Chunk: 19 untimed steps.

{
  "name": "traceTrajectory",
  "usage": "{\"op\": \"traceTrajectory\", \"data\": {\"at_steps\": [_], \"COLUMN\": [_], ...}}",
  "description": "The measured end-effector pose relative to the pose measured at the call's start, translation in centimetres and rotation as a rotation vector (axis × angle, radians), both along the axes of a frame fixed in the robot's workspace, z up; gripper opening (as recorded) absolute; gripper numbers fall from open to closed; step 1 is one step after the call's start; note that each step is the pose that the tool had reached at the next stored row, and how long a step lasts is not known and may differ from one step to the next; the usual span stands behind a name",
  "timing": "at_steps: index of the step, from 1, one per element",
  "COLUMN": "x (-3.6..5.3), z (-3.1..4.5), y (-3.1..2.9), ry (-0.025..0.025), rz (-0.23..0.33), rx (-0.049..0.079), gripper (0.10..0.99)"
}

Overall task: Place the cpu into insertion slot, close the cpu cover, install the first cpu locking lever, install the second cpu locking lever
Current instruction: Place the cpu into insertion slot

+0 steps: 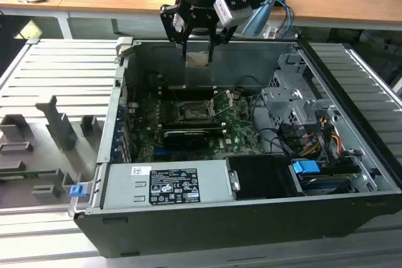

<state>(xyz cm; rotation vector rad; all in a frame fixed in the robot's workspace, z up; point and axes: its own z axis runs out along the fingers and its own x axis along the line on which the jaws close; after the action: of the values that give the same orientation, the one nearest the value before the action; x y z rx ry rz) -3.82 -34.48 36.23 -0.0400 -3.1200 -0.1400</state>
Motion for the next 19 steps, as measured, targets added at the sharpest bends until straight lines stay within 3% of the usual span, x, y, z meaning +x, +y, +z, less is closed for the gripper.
{"op": "traceTrajectory", "data": {"at_steps": [5,19], "x": [0.0,0.0], "z": [-0.05,-0.31], "y": [0.0,0.0], "ry": [0.0,0.0], "rz": [-0.067,-0.082], "rx": [0.0,0.0], "gripper": [0.533,0.533]}}
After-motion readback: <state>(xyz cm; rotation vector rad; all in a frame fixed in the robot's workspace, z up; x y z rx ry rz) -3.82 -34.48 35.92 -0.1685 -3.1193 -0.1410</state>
